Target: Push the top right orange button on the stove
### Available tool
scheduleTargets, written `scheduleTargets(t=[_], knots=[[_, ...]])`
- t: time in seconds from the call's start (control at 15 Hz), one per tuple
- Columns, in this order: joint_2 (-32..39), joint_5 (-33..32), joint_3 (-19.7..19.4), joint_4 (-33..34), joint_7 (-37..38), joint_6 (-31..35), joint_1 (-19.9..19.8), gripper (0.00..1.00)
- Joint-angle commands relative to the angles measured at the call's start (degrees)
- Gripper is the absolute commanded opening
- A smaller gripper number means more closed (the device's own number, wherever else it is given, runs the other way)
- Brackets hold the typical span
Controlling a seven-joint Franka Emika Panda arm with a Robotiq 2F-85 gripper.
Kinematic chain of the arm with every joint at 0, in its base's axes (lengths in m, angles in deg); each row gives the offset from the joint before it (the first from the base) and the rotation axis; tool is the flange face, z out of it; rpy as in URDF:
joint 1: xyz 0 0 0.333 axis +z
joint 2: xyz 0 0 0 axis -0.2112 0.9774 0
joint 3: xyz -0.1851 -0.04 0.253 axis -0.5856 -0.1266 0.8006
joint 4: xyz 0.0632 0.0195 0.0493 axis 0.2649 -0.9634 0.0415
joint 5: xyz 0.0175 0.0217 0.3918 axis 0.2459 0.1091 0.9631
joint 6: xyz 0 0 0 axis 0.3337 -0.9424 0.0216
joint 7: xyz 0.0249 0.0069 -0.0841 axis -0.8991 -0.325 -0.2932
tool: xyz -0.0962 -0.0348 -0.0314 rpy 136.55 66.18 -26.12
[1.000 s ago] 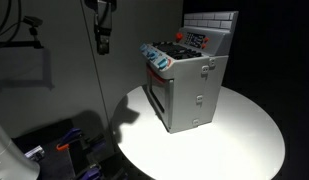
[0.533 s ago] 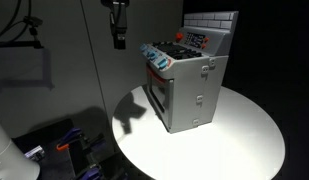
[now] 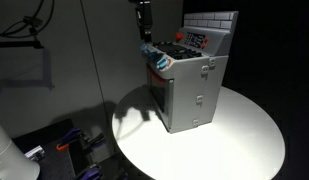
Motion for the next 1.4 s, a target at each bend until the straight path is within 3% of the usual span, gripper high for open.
scheduleTargets(t=[0.0, 0.47, 1.07, 1.33], knots=[[5.69, 0.38, -0.54, 6.15, 4.45, 4.19, 0.17, 1.0], [13.23, -4.81, -1.08, 10.93, 14.36, 14.99, 0.23, 1.0], [13.2, -5.05, -2.22, 9.35, 14.19, 15.81, 1.5, 1.0], [14.69, -10.45, -2.15, 9.9, 22.76, 21.82, 1.24, 1.0]])
